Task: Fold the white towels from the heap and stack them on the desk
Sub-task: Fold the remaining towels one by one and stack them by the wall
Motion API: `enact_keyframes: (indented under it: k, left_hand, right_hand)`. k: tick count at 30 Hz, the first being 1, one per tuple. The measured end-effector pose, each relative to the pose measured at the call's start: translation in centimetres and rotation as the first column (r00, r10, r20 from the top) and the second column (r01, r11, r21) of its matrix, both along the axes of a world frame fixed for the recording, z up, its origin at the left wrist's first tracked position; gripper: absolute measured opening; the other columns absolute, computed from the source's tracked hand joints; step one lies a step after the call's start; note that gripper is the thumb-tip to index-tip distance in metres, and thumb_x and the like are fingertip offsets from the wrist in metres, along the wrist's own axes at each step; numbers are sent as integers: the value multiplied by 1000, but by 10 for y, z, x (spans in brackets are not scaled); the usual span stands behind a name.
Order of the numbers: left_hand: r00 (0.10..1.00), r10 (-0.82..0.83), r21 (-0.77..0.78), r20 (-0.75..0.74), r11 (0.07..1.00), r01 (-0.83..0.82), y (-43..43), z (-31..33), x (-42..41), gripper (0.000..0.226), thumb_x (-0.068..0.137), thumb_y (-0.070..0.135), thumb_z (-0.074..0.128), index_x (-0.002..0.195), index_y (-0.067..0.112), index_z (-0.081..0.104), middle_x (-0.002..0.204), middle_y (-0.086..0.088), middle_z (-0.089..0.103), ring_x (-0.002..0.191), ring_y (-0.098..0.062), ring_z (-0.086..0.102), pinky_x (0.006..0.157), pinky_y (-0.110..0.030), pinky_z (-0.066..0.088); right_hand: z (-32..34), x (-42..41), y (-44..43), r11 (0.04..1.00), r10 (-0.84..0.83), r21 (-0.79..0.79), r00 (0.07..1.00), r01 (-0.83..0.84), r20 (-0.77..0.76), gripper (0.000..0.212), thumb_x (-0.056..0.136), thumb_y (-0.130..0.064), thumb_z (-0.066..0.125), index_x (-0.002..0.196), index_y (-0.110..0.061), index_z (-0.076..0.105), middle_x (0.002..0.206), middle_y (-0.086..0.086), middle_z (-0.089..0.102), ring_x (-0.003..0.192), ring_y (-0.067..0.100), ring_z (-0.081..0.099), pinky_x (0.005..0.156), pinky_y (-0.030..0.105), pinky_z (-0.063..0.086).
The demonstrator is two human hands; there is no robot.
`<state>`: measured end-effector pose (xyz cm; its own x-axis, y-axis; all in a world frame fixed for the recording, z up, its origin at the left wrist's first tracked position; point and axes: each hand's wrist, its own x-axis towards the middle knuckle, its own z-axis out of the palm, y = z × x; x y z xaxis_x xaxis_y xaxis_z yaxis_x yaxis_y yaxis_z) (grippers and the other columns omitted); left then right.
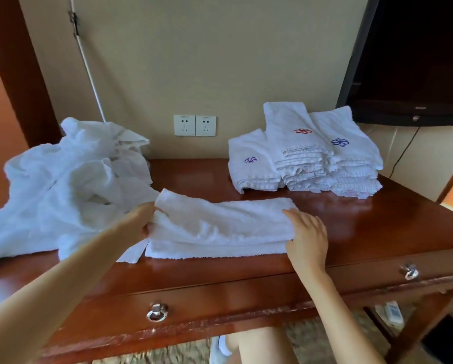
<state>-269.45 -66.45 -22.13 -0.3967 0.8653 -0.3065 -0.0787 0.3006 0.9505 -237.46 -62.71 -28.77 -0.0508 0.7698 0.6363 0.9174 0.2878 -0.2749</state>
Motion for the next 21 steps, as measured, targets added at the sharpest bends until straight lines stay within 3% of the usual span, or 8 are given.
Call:
enact_keyframes:
  k: [1,4,7,9,12,15,17,21]
  left_hand:
    - [999,-11,3,-33,1000,11,-4,-3,-7,17,89,-10,47,90,1,60,87,-13,60,65,-23,55,62,-28,57]
    - [993,3,17,-121,1000,-1,-12,-15,-19,49,84,-9,53,128,13,56,112,-11,55,96,-31,50,70,-35,48]
    - [933,-20,46,-359,998,39,-15,-16,-15,60,84,-3,61,138,18,46,121,-14,56,97,-32,53,68,-34,46]
    - [785,-80,9,-614,994,109,-12,-12,-11,70,86,2,64,147,16,32,129,-17,50,106,-32,52,78,-34,42]
    - [355,-24,67,-935,968,242,-13,4,3,61,91,12,59,147,20,36,145,-11,39,113,-27,53,84,-33,44]
    - [282,100,226,-954,860,458,-7,14,37,45,97,15,49,141,24,47,151,1,37,125,-19,50,97,-31,43]
    - [211,-42,86,-977,823,562,6,8,68,48,100,16,41,148,22,37,156,3,29,142,-16,29,115,-32,24]
    - [14,-301,-253,-953,824,507,29,-29,109,51,104,24,23,154,16,14,162,-1,9,149,-16,6,120,-36,4]
  right_hand:
    - [0,0,-3,1000,11,-15,999,-12,-39,74,52,22,65,116,-14,68,123,3,66,110,28,61,86,37,50]
    - [-2,2,-8,996,0,-83,994,-10,-109,72,69,19,55,126,-23,64,139,-8,54,127,15,48,74,24,47]
    - [5,7,-9,977,37,-208,999,-39,-15,67,85,9,48,141,-27,48,153,-9,36,141,11,31,95,28,44]
    - [16,15,-10,931,113,-358,987,-65,114,61,93,-7,49,149,-29,34,159,-6,21,147,12,17,115,33,25]
    - [39,23,-12,826,255,-554,944,-101,208,66,95,-41,52,152,-34,19,162,-6,4,149,11,-6,120,43,-10]
    - [53,4,-12,792,357,-550,932,-266,65,56,100,-46,41,151,-36,23,161,-10,8,148,5,-5,117,40,-18]
    - [52,-27,-5,831,371,-457,928,-316,33,47,104,-36,32,151,-33,27,160,-9,16,148,4,4,118,39,-13]
    - [28,-68,15,826,332,-516,935,-226,123,47,106,-34,24,152,-30,24,161,-3,17,148,11,8,119,41,-2]
